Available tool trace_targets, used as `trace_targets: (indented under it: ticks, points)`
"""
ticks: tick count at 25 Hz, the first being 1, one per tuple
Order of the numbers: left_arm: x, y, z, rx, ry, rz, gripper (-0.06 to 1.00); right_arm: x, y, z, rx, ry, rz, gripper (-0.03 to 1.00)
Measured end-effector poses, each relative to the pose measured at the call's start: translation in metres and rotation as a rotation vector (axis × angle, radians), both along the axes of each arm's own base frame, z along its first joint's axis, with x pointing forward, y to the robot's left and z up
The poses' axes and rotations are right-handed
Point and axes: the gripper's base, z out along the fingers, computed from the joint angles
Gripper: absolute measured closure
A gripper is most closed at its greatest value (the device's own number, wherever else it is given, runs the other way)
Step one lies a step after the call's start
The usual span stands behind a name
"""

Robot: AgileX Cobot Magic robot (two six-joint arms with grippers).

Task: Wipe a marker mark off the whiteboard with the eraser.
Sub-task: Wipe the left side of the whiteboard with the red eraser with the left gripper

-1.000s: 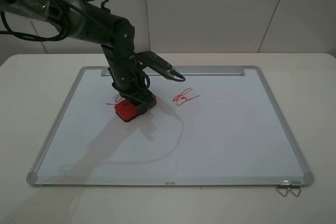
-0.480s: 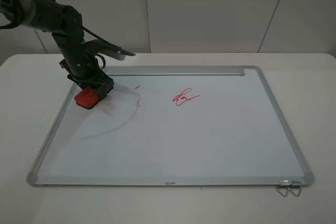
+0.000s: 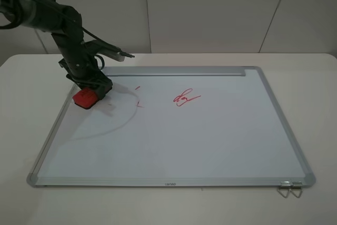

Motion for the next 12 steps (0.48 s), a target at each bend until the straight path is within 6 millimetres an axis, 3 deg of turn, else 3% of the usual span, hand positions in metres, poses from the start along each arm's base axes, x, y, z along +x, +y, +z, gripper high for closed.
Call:
trace_targets:
  ticks: [2, 12]
  points:
    - [-0.002, -0.010, -0.002, -0.008, -0.001, -0.020, 0.37, 0.000, 0.000, 0.000, 0.000, 0.000, 0.000, 0.14]
    - [-0.033, -0.109, -0.010, -0.088, -0.064, -0.228, 0.37, 0.000, 0.000, 0.000, 0.000, 0.000, 0.000, 0.14]
